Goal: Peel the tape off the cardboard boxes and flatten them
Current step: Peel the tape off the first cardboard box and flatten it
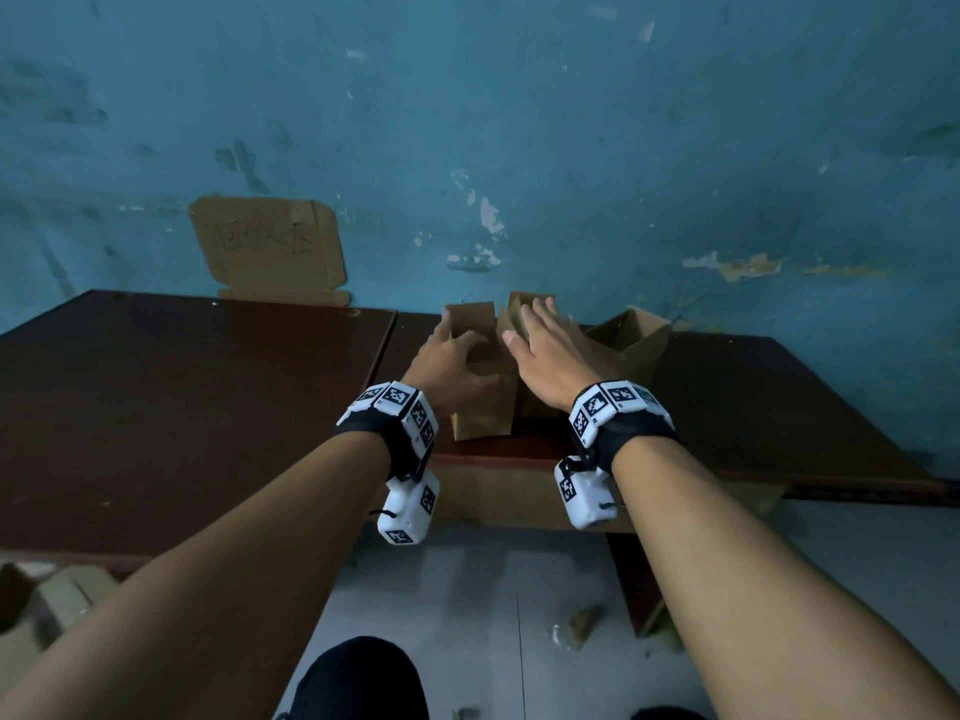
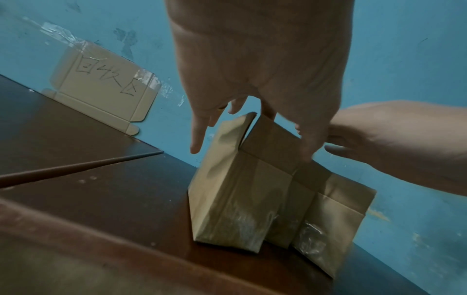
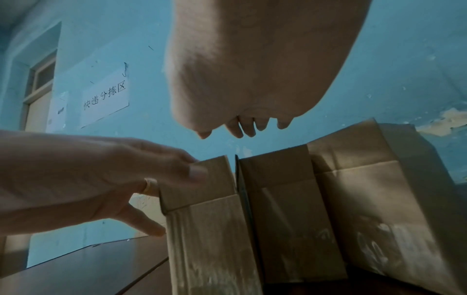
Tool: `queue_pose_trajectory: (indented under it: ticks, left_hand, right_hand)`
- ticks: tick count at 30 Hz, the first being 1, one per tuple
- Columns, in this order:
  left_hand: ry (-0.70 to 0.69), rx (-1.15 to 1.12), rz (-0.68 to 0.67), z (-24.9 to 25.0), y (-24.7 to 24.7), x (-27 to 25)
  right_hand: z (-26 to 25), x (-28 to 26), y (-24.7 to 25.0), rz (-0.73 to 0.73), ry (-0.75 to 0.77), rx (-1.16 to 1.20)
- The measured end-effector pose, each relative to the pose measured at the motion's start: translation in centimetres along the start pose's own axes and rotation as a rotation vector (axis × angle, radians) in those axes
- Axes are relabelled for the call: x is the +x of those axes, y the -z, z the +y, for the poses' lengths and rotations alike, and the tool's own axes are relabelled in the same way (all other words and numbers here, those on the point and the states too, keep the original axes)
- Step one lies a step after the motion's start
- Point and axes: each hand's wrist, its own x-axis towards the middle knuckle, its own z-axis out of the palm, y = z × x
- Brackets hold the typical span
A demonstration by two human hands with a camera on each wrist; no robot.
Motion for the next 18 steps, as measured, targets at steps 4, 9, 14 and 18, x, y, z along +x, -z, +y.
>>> queue_pose_trajectory:
  ticks: [4, 9, 14, 18]
  left_hand:
    - [-0.002, 0.072, -0.022, 0.3, -0.3, -1.7]
    - [-0.007, 0.048, 0.037, 0.1, 0.3, -2.3]
    - [-0.033, 0.009, 0.138, 0.0, 0.7, -2.2]
    - [-0.034, -0.036, 0.208, 0.3, 1.2, -2.1]
  right_hand:
    - [-0.3, -2.0, -0.3, -0.002, 0.011, -0.012]
    - [-0.1, -3.4, -0.4, 0.028, 0.019, 0.005]
    - [-0.3, -4.4, 0.0, 0.033, 0.022, 0.010]
    - [-0.5, -5.3, 0.2, 0.048, 0.019, 0.056]
